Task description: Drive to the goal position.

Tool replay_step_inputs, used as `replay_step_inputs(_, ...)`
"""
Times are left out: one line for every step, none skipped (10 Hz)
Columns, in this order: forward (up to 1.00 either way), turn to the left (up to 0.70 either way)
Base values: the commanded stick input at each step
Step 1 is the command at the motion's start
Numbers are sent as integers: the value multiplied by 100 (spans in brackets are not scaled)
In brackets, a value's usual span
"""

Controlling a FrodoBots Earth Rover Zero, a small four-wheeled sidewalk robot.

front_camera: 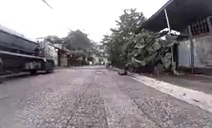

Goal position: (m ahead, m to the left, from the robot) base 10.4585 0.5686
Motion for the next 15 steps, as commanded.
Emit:
replay_step_inputs(100, 0)
replay_step_inputs(100, 0)
replay_step_inputs(100, 0)
replay_step_inputs(100, 0)
replay_step_inputs(100, 0)
replay_step_inputs(100, 0)
replay_step_inputs(100, 0)
replay_step_inputs(100, 0)
replay_step_inputs(100, 0)
replay_step_inputs(100, 0)
replay_step_inputs(100, 0)
replay_step_inputs(100, 0)
replay_step_inputs(100, 0)
replay_step_inputs(100, 0)
replay_step_inputs(100, 0)
